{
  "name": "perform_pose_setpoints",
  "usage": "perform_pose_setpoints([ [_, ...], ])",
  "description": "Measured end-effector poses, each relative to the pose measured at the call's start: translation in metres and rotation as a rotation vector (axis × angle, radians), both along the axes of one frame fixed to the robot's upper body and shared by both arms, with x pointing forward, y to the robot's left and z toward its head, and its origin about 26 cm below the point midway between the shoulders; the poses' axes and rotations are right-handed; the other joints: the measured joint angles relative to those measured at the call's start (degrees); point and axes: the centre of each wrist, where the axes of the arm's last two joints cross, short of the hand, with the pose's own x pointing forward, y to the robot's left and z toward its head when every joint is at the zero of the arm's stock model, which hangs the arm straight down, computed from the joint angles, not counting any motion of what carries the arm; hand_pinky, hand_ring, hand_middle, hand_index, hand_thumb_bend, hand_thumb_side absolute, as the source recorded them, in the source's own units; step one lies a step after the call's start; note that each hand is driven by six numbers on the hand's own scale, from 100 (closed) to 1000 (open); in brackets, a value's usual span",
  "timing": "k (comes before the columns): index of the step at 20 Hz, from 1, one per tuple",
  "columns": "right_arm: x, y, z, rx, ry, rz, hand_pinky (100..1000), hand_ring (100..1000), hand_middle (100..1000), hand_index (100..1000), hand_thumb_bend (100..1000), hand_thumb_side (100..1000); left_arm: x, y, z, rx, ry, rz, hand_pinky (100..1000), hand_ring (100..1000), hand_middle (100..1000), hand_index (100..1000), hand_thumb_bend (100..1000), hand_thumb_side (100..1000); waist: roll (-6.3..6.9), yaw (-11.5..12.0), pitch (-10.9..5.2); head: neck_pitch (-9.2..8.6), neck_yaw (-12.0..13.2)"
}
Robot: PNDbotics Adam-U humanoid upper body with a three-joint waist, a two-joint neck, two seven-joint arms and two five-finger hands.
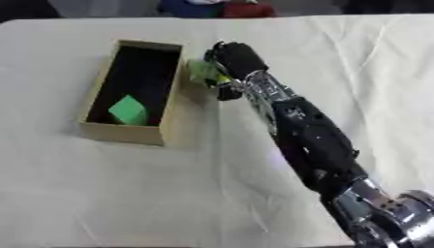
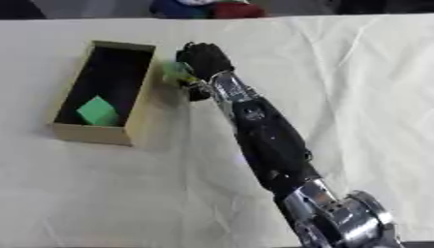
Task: Pick up objects on the table and place them in the box.
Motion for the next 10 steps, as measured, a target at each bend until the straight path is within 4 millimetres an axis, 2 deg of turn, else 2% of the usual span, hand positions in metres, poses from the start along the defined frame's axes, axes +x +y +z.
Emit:
perform_pose_setpoints([
  [5, 0.000, 0.006, 0.022, 0.028, -0.035, 0.026, 520, 502, 365, 388, 100, 139, 0.000, 0.000, 0.000, 0.003, 0.005, 0.001, 745, 623, 732, 846, 100, 752, -0.01, -0.26, -0.25, 0.00, 0.05],
  [10, 0.000, 0.008, 0.054, 0.056, -0.096, 0.049, 519, 504, 368, 390, 100, 100, 0.000, 0.000, 0.000, 0.007, 0.010, 0.001, 744, 624, 733, 846, 100, 750, -0.07, -0.40, -0.42, 0.00, 0.09],
])
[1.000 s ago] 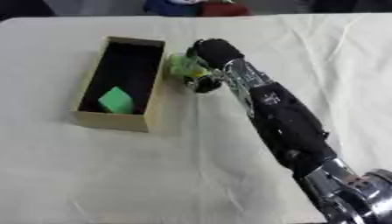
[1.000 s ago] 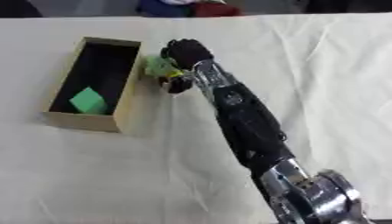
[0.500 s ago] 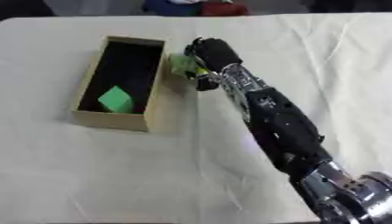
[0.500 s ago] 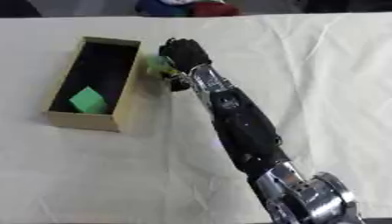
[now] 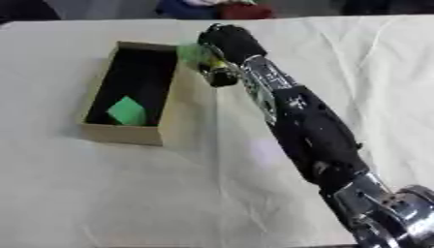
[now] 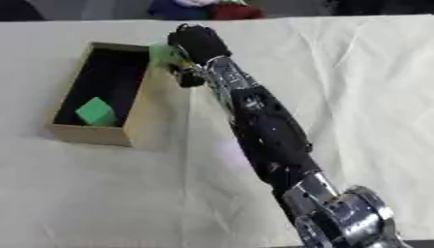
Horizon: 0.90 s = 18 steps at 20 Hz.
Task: Pick up objects on the table and place them in the box.
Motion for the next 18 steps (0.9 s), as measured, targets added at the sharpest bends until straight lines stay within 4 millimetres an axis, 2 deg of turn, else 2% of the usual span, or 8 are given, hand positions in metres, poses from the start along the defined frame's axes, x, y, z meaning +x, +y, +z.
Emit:
perform_pose_setpoints([
  [5, -0.002, -0.001, 0.030, 0.030, -0.058, 0.016, 518, 505, 369, 391, 100, 100, 0.000, 0.000, 0.000, 0.003, 0.003, 0.002, 744, 624, 734, 846, 100, 748, -0.18, -0.11, -0.20, 0.00, 0.24],
  [9, -0.007, 0.004, 0.047, 0.051, -0.085, 0.042, 519, 507, 370, 391, 100, 100, 0.000, 0.000, -0.001, 0.003, 0.004, 0.002, 744, 624, 734, 846, 100, 746, -0.21, -0.09, -0.32, 0.00, 0.25],
  [18, -0.017, 0.020, 0.058, 0.047, -0.077, 0.115, 523, 508, 369, 390, 100, 100, 0.000, 0.000, -0.001, 0.006, 0.008, -0.001, 744, 624, 735, 846, 100, 744, -0.29, 0.44, -0.34, 0.00, 0.23],
])
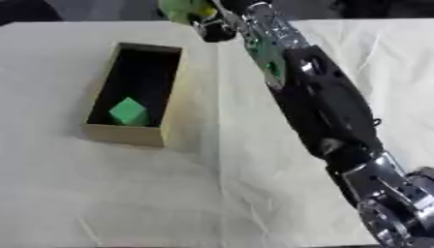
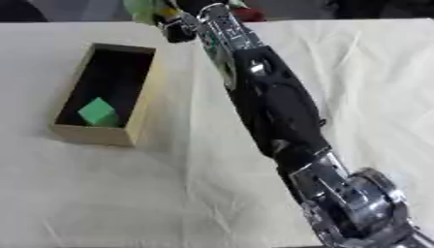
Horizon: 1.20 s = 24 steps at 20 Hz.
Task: Pick up objects on the table and place them in the box.
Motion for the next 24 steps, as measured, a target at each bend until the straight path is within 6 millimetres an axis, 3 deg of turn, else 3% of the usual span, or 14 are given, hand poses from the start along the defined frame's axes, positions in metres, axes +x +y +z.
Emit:
perform_pose_setpoints([
  [10, -0.015, 0.036, -0.017, -0.057, 0.062, 0.100, 531, 511, 368, 390, 100, 126, 0.000, 0.000, 0.000, 0.004, 0.002, -0.004, 743, 624, 737, 846, 100, 743, -0.03, 0.48, -0.06, 0.00, -0.09],
  [16, -0.015, 0.042, -0.044, -0.124, 0.128, 0.099, 534, 517, 374, 395, 100, 125, 0.000, 0.000, 0.000, 0.004, 0.002, -0.005, 744, 624, 737, 845, 100, 742, -0.04, 0.66, -0.11, 0.00, -0.10],
  [24, -0.014, 0.046, -0.064, -0.204, 0.187, 0.117, 545, 538, 396, 409, 100, 157, 0.000, 0.000, 0.000, 0.005, 0.004, -0.005, 744, 623, 738, 845, 100, 743, -0.05, 0.66, -0.12, 0.00, -0.14],
])
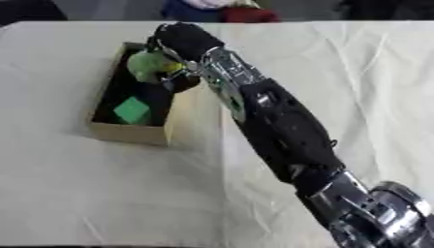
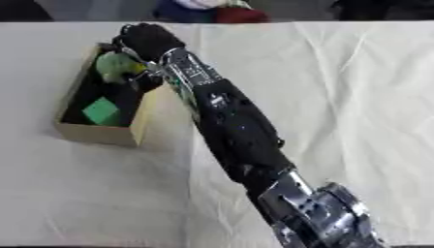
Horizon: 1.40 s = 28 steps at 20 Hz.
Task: Pick up objects on the table and place them in the box.
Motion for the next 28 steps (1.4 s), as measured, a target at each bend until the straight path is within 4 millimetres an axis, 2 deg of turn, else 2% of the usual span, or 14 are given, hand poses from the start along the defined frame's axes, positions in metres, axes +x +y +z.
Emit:
perform_pose_setpoints([
  [3, -0.001, 0.003, -0.005, -0.016, 0.015, 0.010, 559, 566, 436, 445, 100, 164, 0.000, 0.000, 0.000, 0.000, 0.001, 0.000, 744, 623, 739, 845, 100, 743, 0.00, 0.00, 0.00, 0.00, -0.05],
  [4, -0.001, 0.004, -0.007, -0.019, 0.018, 0.012, 588, 617, 475, 492, 100, 186, 0.000, 0.000, 0.000, 0.000, 0.001, 0.000, 744, 623, 739, 845, 100, 743, 0.00, 0.01, 0.00, 0.00, -0.08],
  [9, -0.004, 0.009, -0.008, -0.023, 0.009, 0.034, 660, 719, 591, 668, 100, 244, 0.000, 0.000, 0.000, 0.000, 0.002, 0.000, 744, 623, 739, 845, 100, 744, -0.01, 0.11, 0.00, 0.00, -0.13],
  [10, -0.005, 0.010, -0.007, -0.024, 0.004, 0.037, 685, 749, 639, 719, 107, 270, 0.000, 0.000, 0.000, 0.001, 0.003, -0.001, 744, 623, 740, 845, 100, 745, -0.02, 0.15, 0.00, 0.00, -0.13],
  [14, -0.007, 0.013, -0.004, -0.039, -0.020, 0.044, 777, 840, 754, 827, 212, 369, 0.000, 0.000, 0.000, 0.001, 0.006, -0.001, 745, 622, 740, 845, 100, 742, -0.02, 0.24, 0.00, 0.00, -0.14],
  [16, -0.008, 0.014, -0.002, -0.052, -0.037, 0.039, 815, 865, 777, 854, 265, 385, 0.000, 0.000, 0.000, 0.002, 0.007, -0.002, 745, 622, 740, 845, 100, 741, -0.02, 0.25, 0.00, 0.00, -0.14],
  [20, -0.009, 0.015, 0.001, -0.088, -0.069, 0.023, 834, 880, 794, 868, 319, 383, 0.000, 0.000, 0.000, 0.004, 0.007, -0.005, 745, 622, 739, 845, 100, 739, -0.03, 0.29, 0.00, 0.00, -0.14],
  [23, -0.012, 0.018, 0.002, -0.113, -0.082, 0.021, 845, 895, 810, 891, 364, 414, 0.000, 0.000, 0.000, 0.005, 0.009, -0.006, 745, 622, 739, 845, 100, 740, -0.03, 0.34, 0.00, 0.00, -0.15],
  [28, -0.013, 0.020, 0.004, -0.144, -0.091, 0.023, 840, 884, 791, 883, 330, 408, 0.000, 0.000, 0.001, 0.005, 0.010, -0.007, 745, 622, 740, 845, 100, 739, -0.03, 0.36, -0.01, 0.00, -0.15],
])
